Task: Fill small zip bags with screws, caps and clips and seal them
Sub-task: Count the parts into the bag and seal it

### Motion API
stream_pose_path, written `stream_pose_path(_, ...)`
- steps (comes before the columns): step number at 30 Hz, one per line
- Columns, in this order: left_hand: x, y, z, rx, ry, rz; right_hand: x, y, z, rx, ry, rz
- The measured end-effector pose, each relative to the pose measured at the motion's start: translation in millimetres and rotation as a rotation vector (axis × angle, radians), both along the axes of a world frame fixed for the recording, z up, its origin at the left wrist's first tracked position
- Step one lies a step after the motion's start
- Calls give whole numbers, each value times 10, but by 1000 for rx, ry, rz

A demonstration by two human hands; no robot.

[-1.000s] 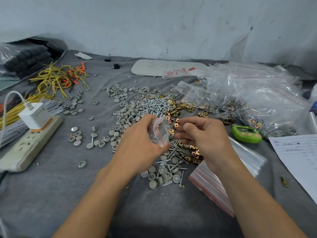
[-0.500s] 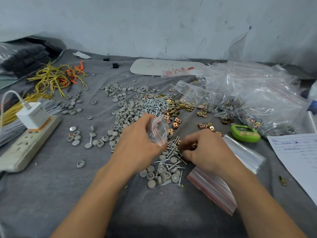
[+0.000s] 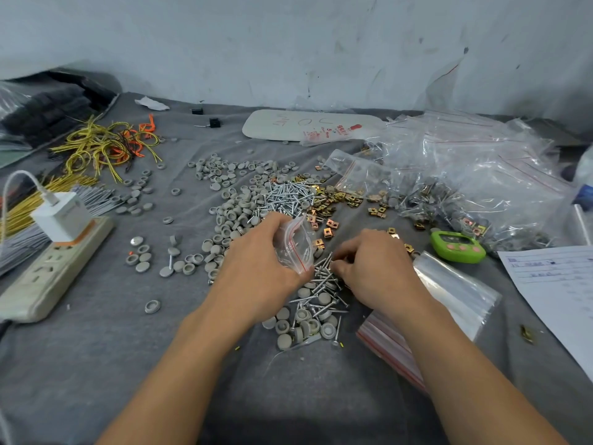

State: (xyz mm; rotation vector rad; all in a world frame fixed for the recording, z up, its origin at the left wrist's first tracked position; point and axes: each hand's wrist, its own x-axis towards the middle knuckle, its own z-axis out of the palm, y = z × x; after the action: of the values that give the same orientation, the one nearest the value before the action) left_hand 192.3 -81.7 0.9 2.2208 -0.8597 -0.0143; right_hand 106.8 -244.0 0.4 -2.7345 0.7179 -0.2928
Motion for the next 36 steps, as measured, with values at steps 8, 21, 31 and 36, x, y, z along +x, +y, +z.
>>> stream_pose_path(8,17,4,-7,8,6,-3,-46,-96,-58,265,-169,-58)
stream_pose_path(21,0,-46,-25,40,-18,7,-181,-162,-68,795,-434,35)
stream_pose_path(31,21,-53,-40,46,-3,22,-63,-719,-116,162,-169,-229)
stream_pose_path(36,54,-103,-57,6,11,51,303,-824,-71,124,89,-93)
